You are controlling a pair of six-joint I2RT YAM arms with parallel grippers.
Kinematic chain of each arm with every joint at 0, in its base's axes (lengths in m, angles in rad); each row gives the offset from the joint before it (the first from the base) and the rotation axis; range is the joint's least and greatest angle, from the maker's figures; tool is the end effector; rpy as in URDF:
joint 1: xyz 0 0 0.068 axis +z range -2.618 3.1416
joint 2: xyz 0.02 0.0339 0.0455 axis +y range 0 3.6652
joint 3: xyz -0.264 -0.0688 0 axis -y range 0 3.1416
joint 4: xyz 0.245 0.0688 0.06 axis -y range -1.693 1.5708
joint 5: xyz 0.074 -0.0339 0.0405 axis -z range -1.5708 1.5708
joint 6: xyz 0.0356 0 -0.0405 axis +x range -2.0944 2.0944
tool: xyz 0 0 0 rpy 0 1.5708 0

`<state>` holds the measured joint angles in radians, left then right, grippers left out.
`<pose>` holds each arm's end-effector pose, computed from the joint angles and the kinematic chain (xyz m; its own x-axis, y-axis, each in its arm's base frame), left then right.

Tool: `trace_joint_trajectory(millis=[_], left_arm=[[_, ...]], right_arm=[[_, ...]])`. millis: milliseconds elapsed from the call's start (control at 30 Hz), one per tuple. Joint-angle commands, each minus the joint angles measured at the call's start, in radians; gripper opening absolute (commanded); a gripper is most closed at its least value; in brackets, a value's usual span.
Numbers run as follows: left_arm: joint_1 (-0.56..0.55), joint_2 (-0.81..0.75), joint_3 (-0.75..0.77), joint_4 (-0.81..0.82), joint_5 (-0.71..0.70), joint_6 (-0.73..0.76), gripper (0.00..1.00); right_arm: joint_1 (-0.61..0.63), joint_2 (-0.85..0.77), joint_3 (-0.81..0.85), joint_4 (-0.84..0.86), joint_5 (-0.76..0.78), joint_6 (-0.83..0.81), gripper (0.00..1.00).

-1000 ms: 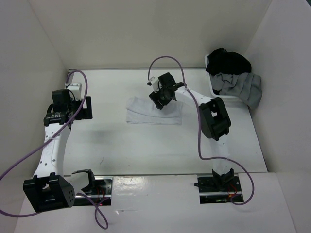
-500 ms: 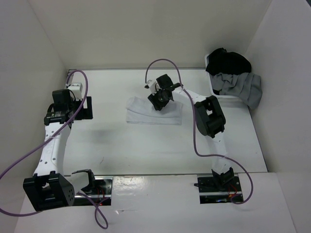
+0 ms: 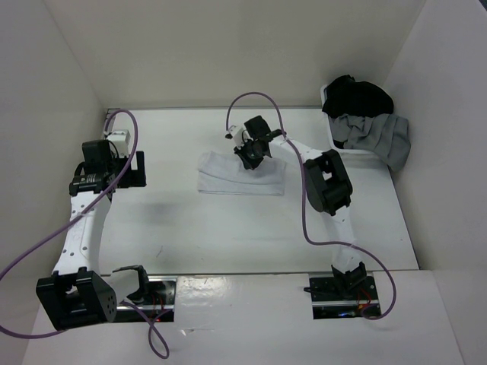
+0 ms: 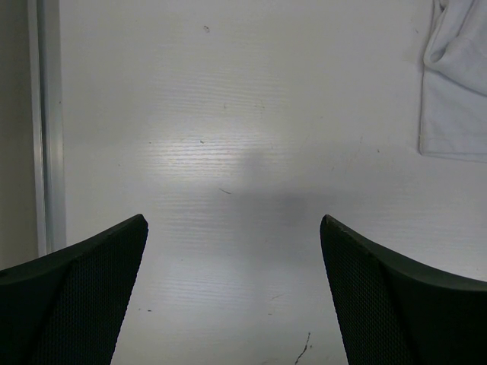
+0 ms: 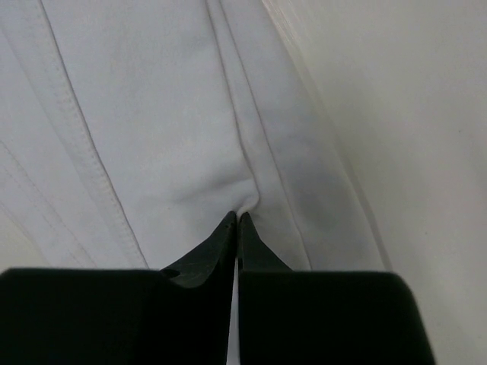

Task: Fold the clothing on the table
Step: Fold the skirt

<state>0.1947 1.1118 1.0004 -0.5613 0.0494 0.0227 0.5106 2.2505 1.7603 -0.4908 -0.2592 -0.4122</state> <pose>0.2347 0.0445 0.3143 -0.6147 -0.0981 -0.7826 -0.1414 0.9899 -0.0130 0.4236 0.2477 0.1663 -0.4253 -0.6821 -0.5949 -0.8372 0.5461 -0.0277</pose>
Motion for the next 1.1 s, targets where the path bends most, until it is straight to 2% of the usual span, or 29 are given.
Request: trace_joint_trajectory(millis=[0,200,333,500,533,600,633,667,733,767,833,867,933,1067], left_arm=[[0.005,-0.001,0.006,0.011,0.018,0.003,1.0],[0.005,-0.021,-0.003,0.011,0.018,0.003,1.0],[0.005,-0.021,-0.003,0.011,0.018,0.012,1.0],[0.005,-0.043,-0.003,0.011,0.047,0.022,1.0],[0.005,-0.043,-0.003,0.011,0.047,0.022,1.0],[0.005,-0.052,-0.003,0.011,0.047,0.022,1.0],[0.005,-0.061,-0.012,0.011,0.047,0.022,1.0],[0.005,-0.061,-0.013,0.011,0.047,0.022,1.0],[0.005,-0.061,-0.013,0.02,0.047,0.022,1.0],[0.005,-0.061,-0.013,0.02,0.047,0.031,1.0],[0.005,-0.061,-0.013,0.02,0.047,0.031,1.0],[0.005,-0.061,-0.013,0.02,0.047,0.031,1.0],[0.005,-0.061,-0.013,0.02,0.047,0.031,1.0],[0.005,-0.061,-0.022,0.02,0.056,0.031,1.0]], right_arm=[[-0.001,-0.058,0.028,-0.021,-0.015,-0.004,0.02],[0.022,-0.232,-0.068,-0.04,-0.006,-0.023,0.0],[0.109,-0.377,-0.194,-0.06,0.02,-0.062,0.0],[0.233,-0.465,-0.311,-0.129,0.02,-0.138,0.0],[0.283,-0.465,-0.347,-0.141,0.02,-0.151,0.06],[0.342,-0.465,-0.392,-0.152,0.058,-0.164,0.06],[0.403,-0.465,-0.438,-0.152,0.075,-0.174,0.09],[0.434,-0.451,-0.461,-0.152,0.098,-0.174,0.19],[0.488,-0.431,-0.51,-0.176,0.098,-0.174,0.27],[0.532,-0.411,-0.521,-0.177,0.121,-0.174,0.38],[0.572,-0.411,-0.542,-0.189,0.149,-0.174,0.45],[0.572,-0.411,-0.542,-0.189,0.179,-0.174,0.51],[0.572,-0.452,-0.552,-0.16,0.211,-0.174,0.55],[0.438,-0.594,-0.533,-0.111,0.222,-0.152,0.62]])
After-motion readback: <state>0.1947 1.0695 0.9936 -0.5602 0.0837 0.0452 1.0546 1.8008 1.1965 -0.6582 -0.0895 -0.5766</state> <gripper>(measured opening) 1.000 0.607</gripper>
